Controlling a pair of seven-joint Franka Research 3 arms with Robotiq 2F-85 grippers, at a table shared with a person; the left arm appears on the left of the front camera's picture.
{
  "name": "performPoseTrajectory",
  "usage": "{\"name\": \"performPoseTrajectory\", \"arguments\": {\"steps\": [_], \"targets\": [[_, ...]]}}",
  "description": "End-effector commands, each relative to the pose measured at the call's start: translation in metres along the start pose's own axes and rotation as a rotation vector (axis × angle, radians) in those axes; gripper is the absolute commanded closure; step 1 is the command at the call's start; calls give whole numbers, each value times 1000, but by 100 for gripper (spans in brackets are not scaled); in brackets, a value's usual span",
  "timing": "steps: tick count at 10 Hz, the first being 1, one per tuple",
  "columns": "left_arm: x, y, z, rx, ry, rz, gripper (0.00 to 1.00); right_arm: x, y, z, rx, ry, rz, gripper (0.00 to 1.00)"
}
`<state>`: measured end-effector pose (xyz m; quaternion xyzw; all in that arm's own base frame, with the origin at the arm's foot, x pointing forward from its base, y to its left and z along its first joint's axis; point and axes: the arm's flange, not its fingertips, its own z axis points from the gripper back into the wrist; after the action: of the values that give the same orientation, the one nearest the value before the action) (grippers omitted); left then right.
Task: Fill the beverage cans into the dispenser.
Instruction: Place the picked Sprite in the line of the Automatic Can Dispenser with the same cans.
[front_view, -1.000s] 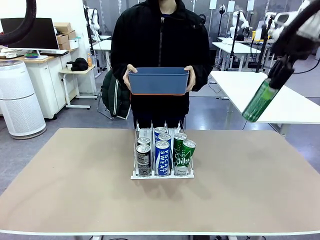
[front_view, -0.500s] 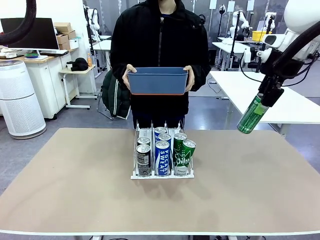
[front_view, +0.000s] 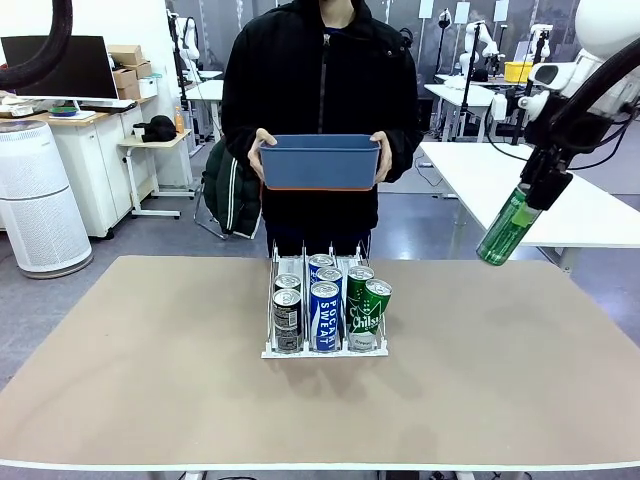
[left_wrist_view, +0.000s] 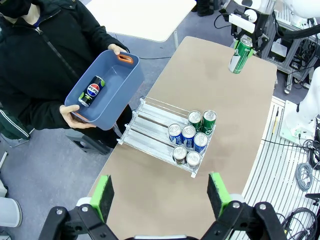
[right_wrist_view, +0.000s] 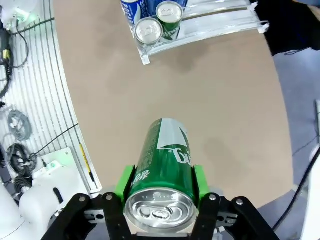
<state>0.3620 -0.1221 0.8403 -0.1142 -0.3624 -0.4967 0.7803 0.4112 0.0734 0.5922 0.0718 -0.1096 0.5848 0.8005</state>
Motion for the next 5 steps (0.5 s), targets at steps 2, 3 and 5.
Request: {"name": "performPoseTrajectory", "arguments": {"steps": [2,3,5], "targets": [[0,-1,1,-5,-6,6,0,28,20,-33,18,-15,37,42],[0,-1,1,-5,-6,6,0,37,27,-42,7,-7,65,42],[0,-1,1,-5,-6,6,0,63,43,-69,42,40,134,42]]}}
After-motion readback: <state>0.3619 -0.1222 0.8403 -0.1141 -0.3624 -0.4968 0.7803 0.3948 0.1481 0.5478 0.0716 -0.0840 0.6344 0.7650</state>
